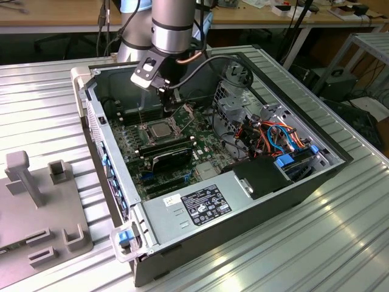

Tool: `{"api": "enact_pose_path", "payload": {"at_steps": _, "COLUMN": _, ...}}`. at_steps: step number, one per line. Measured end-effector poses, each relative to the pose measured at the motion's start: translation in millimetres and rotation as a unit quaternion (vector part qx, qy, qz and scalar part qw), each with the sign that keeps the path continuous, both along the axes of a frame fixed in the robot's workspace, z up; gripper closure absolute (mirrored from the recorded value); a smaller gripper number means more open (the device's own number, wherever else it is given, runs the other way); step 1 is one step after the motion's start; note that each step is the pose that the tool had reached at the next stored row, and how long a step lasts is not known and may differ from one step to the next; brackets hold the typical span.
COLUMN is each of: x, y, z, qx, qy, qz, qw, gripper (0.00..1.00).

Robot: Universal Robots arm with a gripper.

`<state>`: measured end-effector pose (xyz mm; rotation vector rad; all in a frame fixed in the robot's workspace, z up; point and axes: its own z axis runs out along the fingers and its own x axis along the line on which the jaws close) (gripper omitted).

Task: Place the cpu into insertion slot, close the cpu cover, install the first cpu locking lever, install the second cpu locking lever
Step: 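Close the cpu cover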

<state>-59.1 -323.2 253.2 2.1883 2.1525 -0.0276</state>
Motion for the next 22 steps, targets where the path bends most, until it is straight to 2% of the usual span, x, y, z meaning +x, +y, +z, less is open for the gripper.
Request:
{"api": "enact_pose_path", "payload": {"at_steps": 6, "x": 16.2, "y": 0.0, "z": -0.5, "qx": 0.0000, "qy": 0.0000, "qz": 0.000, "qw": 1.00000, "gripper": 0.89}}
{"api": "enact_pose_path", "payload": {"at_steps": 9, "x": 17.4, "y": 0.0, "z": 0.2, "qx": -0.0001, "qy": 0.0000, "qz": 0.000, "qw": 1.00000, "gripper": 0.89}}
{"api": "enact_pose_path", "payload": {"at_steps": 14, "x": 17.4, "y": 0.0, "z": 9.1, "qx": -0.0006, "qy": 0.0000, "qz": 0.000, "qw": 1.00000, "gripper": 0.89}}
{"api": "enact_pose_path", "payload": {"at_steps": 22, "x": 24.7, "y": 0.0, "z": 9.6, "qx": -0.0023, "qy": 0.0000, "qz": 0.000, "qw": 1.00000, "gripper": 0.89}}
